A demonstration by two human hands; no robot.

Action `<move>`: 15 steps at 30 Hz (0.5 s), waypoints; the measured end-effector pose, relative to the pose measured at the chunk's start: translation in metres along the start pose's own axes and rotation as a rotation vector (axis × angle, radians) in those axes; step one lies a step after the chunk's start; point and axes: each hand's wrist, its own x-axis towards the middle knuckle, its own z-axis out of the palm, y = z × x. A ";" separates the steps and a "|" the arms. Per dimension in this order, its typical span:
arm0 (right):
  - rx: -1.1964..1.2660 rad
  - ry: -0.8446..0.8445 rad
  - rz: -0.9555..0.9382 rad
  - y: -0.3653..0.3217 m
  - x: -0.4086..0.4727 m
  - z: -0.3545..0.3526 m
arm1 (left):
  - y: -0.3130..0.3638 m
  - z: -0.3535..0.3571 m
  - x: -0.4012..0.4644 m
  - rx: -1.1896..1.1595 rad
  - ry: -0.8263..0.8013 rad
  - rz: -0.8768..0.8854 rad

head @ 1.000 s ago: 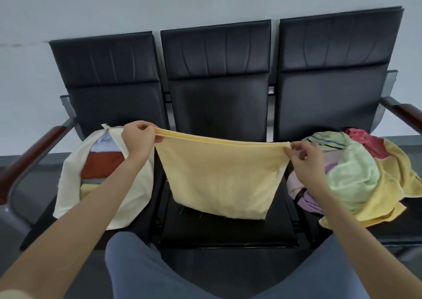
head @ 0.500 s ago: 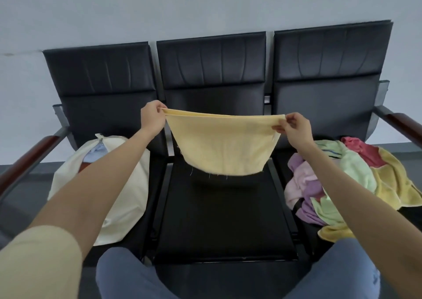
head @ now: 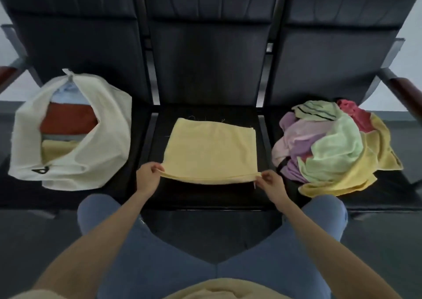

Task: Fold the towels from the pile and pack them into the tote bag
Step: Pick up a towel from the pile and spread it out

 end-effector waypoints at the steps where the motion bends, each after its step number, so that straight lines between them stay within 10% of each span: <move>1: -0.026 -0.017 0.032 0.011 -0.006 0.002 | -0.013 0.004 -0.007 0.034 -0.037 -0.022; 10: -0.274 -0.103 -0.055 0.022 -0.042 -0.005 | -0.051 0.018 -0.042 0.572 -0.309 0.061; 15: -0.357 -0.038 -0.167 0.016 -0.040 -0.003 | 0.009 0.072 -0.071 0.352 -0.502 0.393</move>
